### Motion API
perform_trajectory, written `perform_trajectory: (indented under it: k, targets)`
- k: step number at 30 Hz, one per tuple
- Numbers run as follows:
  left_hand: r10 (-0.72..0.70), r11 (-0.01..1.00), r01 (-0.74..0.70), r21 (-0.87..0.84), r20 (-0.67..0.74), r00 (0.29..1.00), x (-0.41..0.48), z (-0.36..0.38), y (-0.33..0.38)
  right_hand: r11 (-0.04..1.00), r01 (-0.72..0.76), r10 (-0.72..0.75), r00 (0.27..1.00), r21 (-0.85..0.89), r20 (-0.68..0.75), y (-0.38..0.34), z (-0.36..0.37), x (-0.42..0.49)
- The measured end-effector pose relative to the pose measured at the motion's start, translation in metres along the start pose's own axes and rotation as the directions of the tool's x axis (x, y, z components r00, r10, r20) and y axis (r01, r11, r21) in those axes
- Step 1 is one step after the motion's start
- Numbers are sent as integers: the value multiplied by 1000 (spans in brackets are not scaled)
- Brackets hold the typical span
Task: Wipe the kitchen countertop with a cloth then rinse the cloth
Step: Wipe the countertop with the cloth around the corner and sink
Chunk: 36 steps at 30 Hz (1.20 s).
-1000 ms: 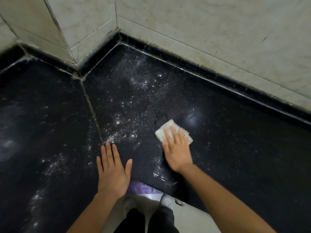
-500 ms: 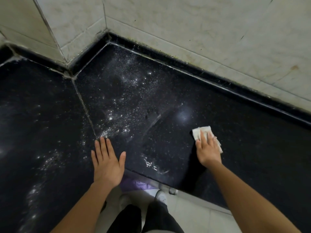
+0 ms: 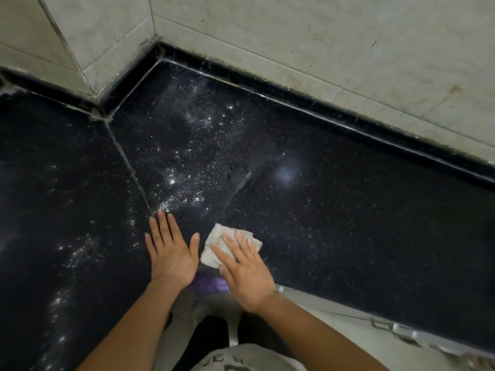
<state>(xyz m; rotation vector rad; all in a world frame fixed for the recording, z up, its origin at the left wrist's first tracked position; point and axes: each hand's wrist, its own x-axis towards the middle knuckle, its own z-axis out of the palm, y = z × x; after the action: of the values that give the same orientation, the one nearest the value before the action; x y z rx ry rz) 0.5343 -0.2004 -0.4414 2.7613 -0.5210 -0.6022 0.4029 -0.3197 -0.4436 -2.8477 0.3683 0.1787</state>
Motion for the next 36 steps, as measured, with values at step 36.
perform_trajectory:
  k: [36]
  targets:
    - [0,1000,0,-29,18,1000,4,-6,-4,874,-475,467,879,102,94,87,-47,124]
